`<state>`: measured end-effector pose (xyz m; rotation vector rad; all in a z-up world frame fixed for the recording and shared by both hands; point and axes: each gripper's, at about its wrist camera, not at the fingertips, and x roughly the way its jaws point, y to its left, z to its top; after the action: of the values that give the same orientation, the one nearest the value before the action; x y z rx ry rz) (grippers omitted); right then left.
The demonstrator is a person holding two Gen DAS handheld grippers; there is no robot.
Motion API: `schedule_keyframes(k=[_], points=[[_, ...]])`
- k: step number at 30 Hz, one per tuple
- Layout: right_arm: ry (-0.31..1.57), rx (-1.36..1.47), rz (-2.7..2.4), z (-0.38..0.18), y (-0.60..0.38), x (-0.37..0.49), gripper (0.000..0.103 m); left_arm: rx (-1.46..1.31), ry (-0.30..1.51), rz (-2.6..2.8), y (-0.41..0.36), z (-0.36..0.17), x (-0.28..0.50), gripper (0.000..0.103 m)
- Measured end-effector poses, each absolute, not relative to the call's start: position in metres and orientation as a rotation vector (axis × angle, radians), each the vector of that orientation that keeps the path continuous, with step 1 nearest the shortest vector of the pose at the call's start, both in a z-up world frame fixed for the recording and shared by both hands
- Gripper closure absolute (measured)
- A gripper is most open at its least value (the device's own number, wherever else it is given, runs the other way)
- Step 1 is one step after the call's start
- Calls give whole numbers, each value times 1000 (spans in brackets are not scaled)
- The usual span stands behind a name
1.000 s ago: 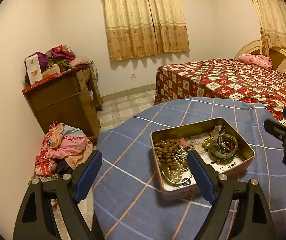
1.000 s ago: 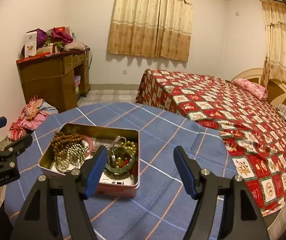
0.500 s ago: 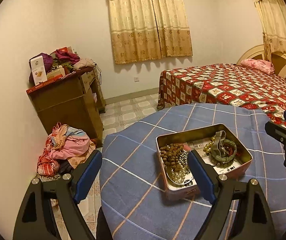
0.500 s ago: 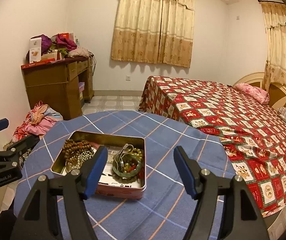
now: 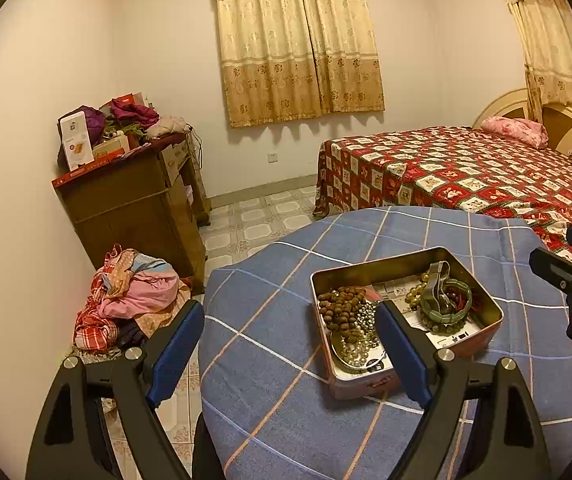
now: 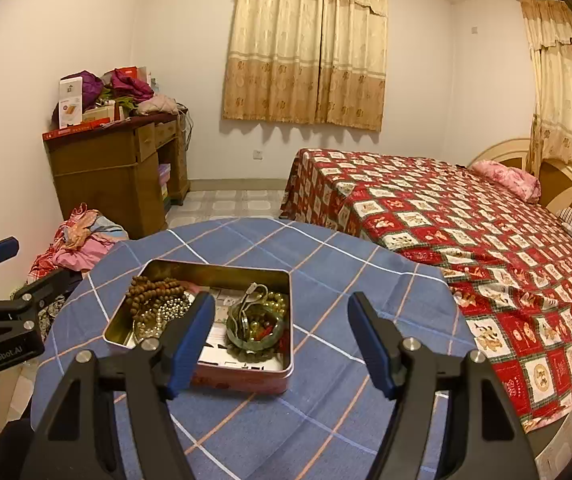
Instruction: Organize jewelry
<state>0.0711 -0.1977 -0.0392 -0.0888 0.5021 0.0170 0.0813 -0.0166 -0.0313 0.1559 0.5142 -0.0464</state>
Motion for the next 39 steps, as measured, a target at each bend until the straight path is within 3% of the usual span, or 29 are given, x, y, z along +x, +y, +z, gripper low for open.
schedule_keyframes(k=[39], points=[[481,-85,28,-36,-197,67,28,197,459,56,-15,-28,80,16]])
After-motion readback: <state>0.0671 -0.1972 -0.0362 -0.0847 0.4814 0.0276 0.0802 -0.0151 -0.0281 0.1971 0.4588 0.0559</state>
